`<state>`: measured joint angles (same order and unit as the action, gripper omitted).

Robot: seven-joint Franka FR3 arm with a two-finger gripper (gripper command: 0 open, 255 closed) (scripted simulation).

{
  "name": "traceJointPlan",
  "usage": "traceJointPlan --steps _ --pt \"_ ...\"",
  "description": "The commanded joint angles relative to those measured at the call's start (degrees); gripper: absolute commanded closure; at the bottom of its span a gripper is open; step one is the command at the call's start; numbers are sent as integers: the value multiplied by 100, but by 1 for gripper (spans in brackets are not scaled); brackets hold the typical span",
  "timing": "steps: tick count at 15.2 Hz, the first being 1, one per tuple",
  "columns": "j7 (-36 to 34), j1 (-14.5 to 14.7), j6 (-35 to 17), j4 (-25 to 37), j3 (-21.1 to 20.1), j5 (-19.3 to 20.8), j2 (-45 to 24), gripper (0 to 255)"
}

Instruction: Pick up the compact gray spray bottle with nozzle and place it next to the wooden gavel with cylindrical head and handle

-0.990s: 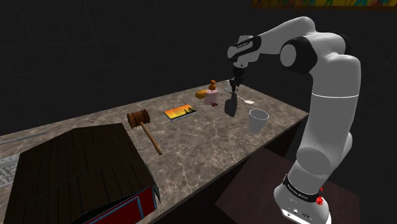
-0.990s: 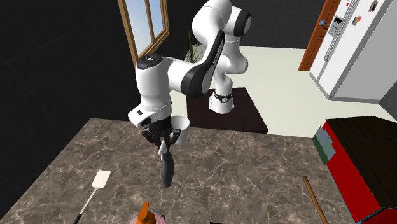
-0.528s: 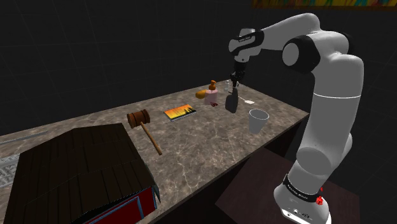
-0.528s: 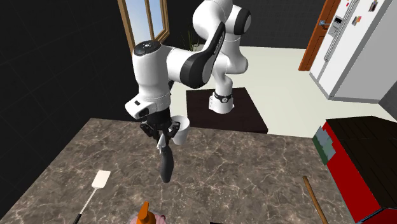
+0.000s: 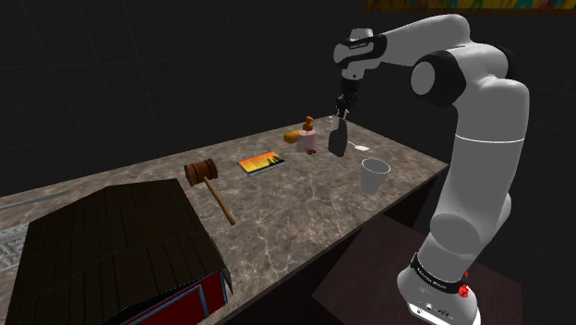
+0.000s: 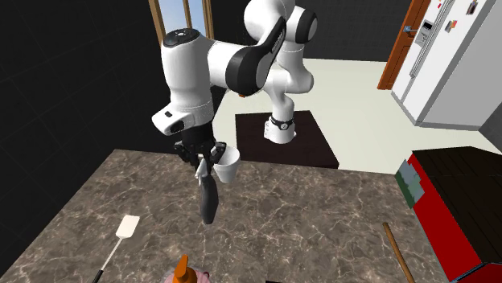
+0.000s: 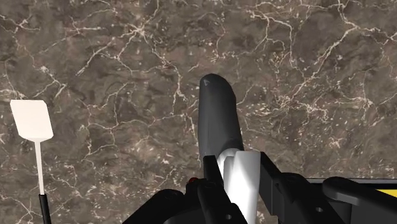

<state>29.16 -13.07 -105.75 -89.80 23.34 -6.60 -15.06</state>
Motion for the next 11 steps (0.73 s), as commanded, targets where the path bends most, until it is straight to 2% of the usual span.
traceJointPlan --steps 1,11 --pt "-6 -5 140 124 5 9 16 255" --pt "-16 -72 942 996 25 -11 -57 255"
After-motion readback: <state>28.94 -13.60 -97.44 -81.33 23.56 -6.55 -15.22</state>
